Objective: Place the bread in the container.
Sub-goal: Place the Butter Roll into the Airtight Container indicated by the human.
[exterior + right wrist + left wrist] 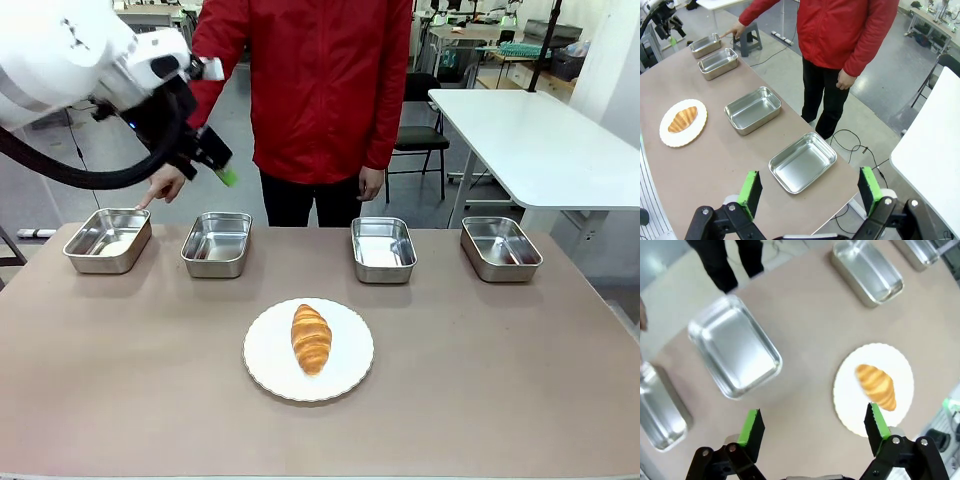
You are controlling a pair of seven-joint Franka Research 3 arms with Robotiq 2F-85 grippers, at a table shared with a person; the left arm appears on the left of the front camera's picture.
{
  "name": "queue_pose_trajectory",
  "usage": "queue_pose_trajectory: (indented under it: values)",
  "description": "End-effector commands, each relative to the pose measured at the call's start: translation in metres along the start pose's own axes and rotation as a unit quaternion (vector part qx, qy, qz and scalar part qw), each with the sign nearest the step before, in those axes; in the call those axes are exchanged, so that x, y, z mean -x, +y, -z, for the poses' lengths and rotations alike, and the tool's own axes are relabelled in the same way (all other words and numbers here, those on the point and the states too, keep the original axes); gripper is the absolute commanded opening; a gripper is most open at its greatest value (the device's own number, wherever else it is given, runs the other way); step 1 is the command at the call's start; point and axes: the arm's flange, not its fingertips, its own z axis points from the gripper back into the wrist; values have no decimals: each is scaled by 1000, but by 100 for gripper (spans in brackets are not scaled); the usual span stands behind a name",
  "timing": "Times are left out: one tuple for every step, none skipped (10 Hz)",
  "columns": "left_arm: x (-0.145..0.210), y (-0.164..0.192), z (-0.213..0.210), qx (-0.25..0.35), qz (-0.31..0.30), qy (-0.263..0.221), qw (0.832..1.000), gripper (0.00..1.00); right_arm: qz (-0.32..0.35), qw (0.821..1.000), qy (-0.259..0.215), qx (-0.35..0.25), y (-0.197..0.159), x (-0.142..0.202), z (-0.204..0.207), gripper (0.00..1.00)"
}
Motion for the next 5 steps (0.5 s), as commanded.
queue_pose_trajectory:
  values:
    - [-1, 9, -18, -6, 24, -30, 999, 100, -1, 1000, -1, -1, 1, -1, 0, 100]
    - [-1, 9, -18, -6, 24, -30, 999, 100, -1, 1000, -1, -1, 1, -1, 0, 100]
    - [-1, 9, -18, -6, 24, -30, 999, 100, -1, 1000, -1, -1, 1, -1, 0, 100]
    - [-1, 9, -18, -6, 24, -30, 999, 100, -1, 1000, -1, -1, 1, -1, 0, 100]
    - [-3, 5, -12, -6, 9, -16, 1000, 100, -1, 1000, -1, -1, 1, -1, 0, 100]
